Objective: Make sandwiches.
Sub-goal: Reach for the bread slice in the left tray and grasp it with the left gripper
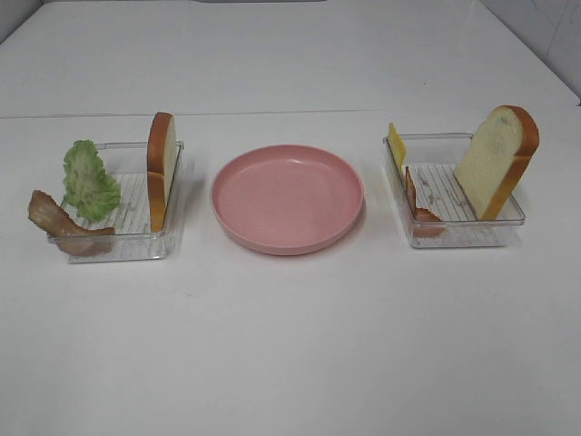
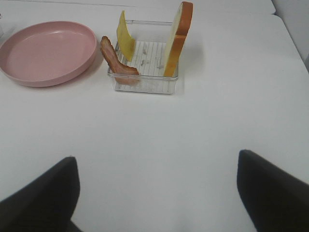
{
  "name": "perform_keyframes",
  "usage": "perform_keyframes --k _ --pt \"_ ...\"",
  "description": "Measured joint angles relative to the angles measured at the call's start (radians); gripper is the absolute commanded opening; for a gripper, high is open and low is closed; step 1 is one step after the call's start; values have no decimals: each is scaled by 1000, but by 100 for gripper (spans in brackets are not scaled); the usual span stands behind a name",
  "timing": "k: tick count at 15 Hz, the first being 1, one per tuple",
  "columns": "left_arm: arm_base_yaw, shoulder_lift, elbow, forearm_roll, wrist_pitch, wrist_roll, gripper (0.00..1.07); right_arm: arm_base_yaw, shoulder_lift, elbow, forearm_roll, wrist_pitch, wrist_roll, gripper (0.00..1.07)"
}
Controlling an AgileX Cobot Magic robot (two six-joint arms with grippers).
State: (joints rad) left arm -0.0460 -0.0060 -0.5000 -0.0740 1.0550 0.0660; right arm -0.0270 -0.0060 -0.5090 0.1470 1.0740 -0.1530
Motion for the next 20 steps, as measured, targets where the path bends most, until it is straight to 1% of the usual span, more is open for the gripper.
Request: perform_keyframes --k 20 --pt "0 0 0 0 0 0 90 0 0 0 0 0 0 83"
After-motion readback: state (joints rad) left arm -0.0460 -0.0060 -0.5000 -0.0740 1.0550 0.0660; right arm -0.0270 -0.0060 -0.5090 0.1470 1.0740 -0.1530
